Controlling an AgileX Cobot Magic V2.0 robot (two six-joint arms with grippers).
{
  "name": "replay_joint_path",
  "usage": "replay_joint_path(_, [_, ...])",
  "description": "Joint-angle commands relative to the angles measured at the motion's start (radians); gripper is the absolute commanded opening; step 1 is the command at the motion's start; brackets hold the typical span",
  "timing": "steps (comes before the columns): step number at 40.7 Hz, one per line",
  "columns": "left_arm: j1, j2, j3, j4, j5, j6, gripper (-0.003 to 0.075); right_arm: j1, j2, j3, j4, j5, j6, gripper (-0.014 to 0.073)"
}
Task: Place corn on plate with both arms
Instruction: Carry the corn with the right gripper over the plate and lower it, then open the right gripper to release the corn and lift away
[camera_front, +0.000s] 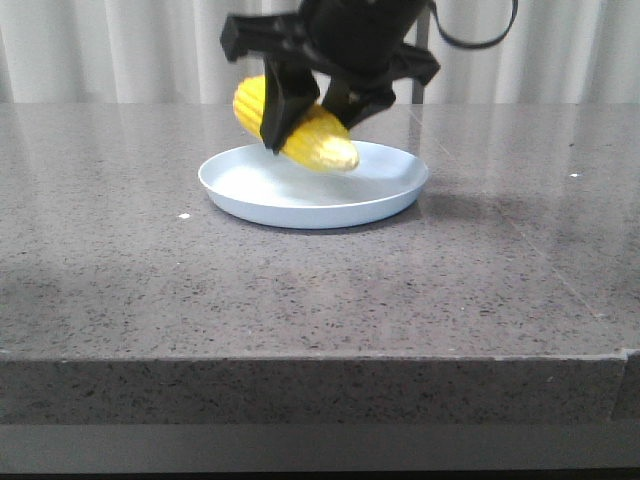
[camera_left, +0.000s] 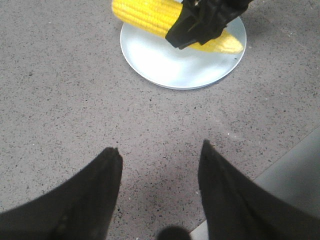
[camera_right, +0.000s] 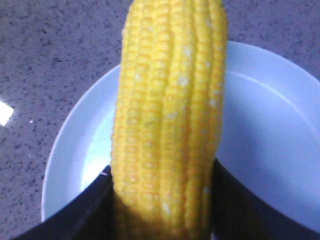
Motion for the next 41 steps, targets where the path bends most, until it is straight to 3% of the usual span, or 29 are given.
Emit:
replay_joint_path(1, [-0.008,-0.004,-0.025,-0.006,-0.062,-0.009,0.0355,-0.016,-0.038,-0.024,0.008,-0.09,0.051,0.0278])
replay_joint_path(5, [-0.008,-0.004,-0.025,-0.006,-0.062,-0.009,0.0355,-0.018,-0.034,-0.024,0.008,-0.106,0.076,0.0284])
replay_joint_path(8, [-0.008,-0.004,-0.025,-0.006,-0.062,-0.009,0.0355,-0.018,-0.033,-0.024,0.008,-0.104,0.076,0.0339])
replay_joint_path(16, [-0.008,-0.004,-0.025,-0.006,-0.062,-0.009,0.0355,-0.018,-0.033,-0.024,0.008,-0.094,0.076,0.0661])
replay_joint_path(27, [-0.008,-0.004,-0.025,-0.006,-0.062,-0.009,0.0355,-0.018,-0.133,-0.026,-0.085,-0.051,0.073,0.0645])
replay_joint_path(41, [-0.008,-0.004,-0.025,-0.006,-0.062,-0.009,0.0355,-0.018,-0.467,0.011,-0.252,0.247,0.013,0.0645])
